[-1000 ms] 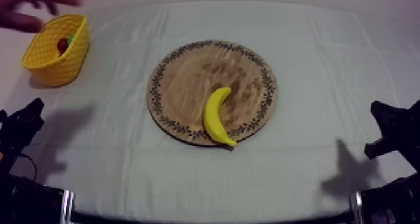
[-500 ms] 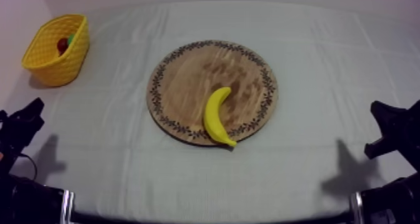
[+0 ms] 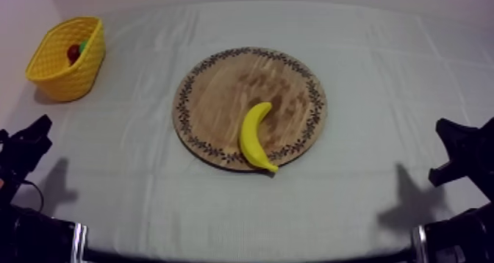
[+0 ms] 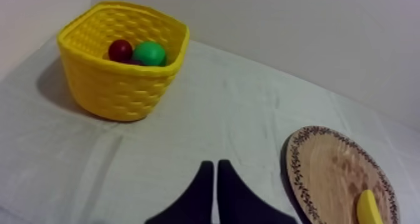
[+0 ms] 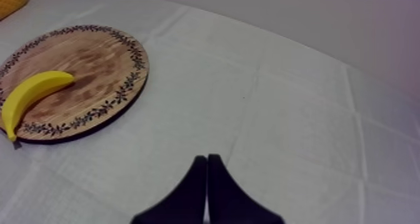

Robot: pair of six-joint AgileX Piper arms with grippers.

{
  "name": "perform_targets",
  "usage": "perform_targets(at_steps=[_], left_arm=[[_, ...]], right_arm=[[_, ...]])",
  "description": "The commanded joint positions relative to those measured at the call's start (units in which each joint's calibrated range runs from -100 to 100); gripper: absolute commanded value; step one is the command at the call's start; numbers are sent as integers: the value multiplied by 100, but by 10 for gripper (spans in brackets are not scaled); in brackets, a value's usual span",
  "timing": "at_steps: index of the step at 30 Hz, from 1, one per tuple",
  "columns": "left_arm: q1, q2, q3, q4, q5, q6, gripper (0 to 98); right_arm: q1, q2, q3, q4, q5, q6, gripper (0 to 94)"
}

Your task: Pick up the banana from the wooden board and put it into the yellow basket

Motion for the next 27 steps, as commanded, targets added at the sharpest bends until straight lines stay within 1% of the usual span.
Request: perform_targets(at_steps=[1, 5, 7, 8, 15, 17, 18, 20, 22, 23, 25, 27], left_arm=[[0, 0, 5, 1, 2, 1, 1], [0, 0, 5, -2, 2, 33, 2], [-2, 0, 5, -17, 2, 261, 2], [-6, 0, 5, -23, -1, 308, 2], [-33, 0, -3, -37, 21, 181, 1], [-32, 0, 7, -21, -35, 213, 0], [-27, 0, 0, 25, -56, 180, 0], [-3, 0, -67, 203, -63, -13, 0], [10, 5, -286, 393, 122, -270, 0], [11, 29, -460, 456, 290, -387, 0], [-2, 133, -892, 530, 666, -587, 0], [-10, 295, -1328, 565, 929, -744, 0]], right_arm=[[0, 0, -3, 1, 5, 7, 3], [0, 0, -3, 1, 5, 7, 3], [0, 0, -3, 1, 5, 7, 3], [0, 0, -3, 1, 5, 7, 3], [0, 0, -3, 1, 5, 7, 3], [0, 0, -3, 1, 5, 7, 3], [0, 0, -3, 1, 5, 7, 3], [0, 0, -3, 1, 5, 7, 3], [0, 0, -3, 1, 5, 7, 3], [0, 0, -3, 1, 5, 7, 3], [0, 0, -3, 1, 5, 7, 3], [0, 0, -3, 1, 5, 7, 3]])
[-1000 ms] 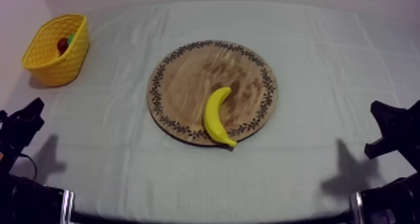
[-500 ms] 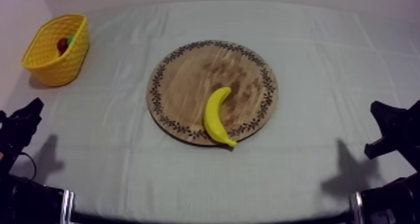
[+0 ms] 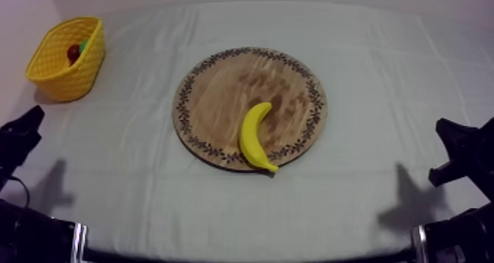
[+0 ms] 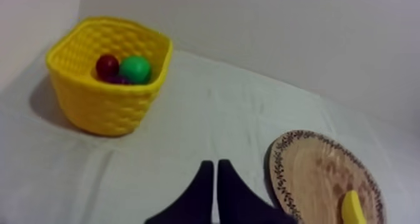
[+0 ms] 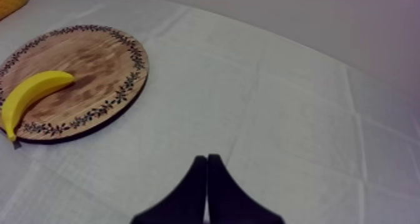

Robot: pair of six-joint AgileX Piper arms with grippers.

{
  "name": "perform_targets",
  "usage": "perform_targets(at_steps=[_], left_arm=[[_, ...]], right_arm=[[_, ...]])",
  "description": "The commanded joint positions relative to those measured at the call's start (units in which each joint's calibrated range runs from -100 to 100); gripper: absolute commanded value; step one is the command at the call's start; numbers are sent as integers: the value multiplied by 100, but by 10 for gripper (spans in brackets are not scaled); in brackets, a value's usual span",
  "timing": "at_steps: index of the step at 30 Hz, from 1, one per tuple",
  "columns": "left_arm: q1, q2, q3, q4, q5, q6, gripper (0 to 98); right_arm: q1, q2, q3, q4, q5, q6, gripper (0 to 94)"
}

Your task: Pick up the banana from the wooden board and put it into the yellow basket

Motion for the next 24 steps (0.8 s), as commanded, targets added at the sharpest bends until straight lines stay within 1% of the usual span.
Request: perform_targets(at_steps=[1, 5, 18, 24], left_arm=[[7, 193, -693, 15, 363, -387, 0], [85, 748, -1655, -40, 749, -510, 0], [114, 3442, -5375, -112, 2984, -890, 0], [186, 4421, -6527, -105, 3711, -1091, 0]], right_arm=[[0, 0, -3, 1, 3, 1, 3], [0, 0, -3, 1, 3, 1, 3], [0, 0, -3, 1, 3, 1, 3], [0, 0, -3, 1, 3, 1, 3]])
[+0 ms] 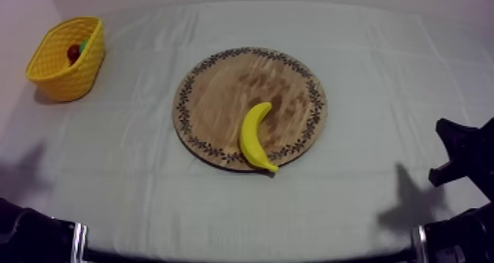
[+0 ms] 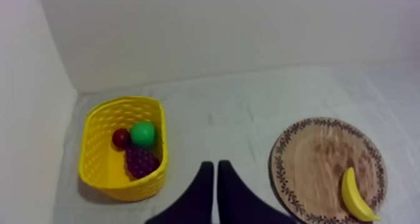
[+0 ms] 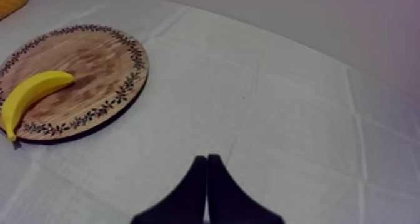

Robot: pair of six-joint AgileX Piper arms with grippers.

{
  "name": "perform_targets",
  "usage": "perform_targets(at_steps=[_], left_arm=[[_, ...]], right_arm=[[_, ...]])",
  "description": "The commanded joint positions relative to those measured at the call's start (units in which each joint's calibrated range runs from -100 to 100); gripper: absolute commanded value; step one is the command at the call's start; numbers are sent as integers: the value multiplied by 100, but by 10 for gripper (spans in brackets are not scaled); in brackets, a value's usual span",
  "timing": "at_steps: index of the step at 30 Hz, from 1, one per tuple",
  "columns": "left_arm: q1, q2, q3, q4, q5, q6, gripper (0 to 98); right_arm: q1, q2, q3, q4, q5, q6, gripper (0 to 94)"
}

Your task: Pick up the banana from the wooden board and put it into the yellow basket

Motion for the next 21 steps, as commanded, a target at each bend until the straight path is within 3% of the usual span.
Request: perform_targets(at_steps=[1, 7, 11, 16, 21], left_arm=[[28, 608, -888, 9, 298, -69, 0], [174, 1508, -1743, 102, 809, -171, 1], [464, 2031, -1972, 112, 959, -71, 5], [1028, 2640, -2005, 29, 860, 197, 3], [1639, 3264, -2080, -135, 644, 676, 3]], right_arm=[[0, 0, -3, 1, 3, 1, 3], [0, 0, -3, 1, 3, 1, 3], [0, 0, -3, 1, 3, 1, 3], [0, 0, -3, 1, 3, 1, 3], [0, 0, -3, 1, 3, -2, 3]])
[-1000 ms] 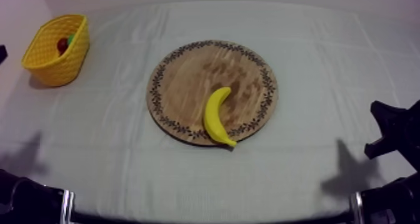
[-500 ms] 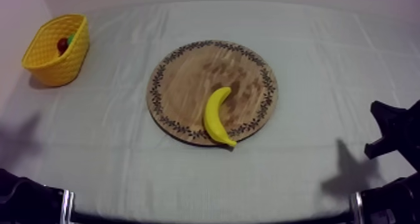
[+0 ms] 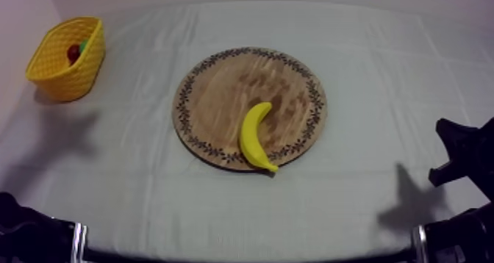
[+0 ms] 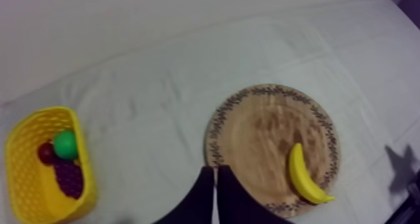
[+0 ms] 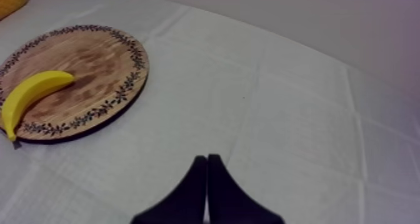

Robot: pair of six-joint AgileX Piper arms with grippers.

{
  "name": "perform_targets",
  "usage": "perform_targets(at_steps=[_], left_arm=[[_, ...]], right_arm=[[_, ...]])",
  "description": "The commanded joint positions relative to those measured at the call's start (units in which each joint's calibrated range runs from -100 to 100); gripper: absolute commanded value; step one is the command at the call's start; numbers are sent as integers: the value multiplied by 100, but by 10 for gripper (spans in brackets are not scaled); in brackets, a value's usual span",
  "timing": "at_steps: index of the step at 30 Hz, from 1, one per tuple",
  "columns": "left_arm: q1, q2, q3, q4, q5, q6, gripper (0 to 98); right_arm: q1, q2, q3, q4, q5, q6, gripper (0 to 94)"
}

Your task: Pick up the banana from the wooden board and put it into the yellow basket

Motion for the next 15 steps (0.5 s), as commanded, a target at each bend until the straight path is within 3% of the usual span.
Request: perform_targets(at_steps=[1, 15], left_arm=[[441, 366, -54, -65, -69, 341, 3], [1205, 2136, -747, -170, 72, 1637, 0]], right_arm=[[0, 0, -3, 1, -1, -1, 3], [0, 0, -3, 1, -1, 1, 3]])
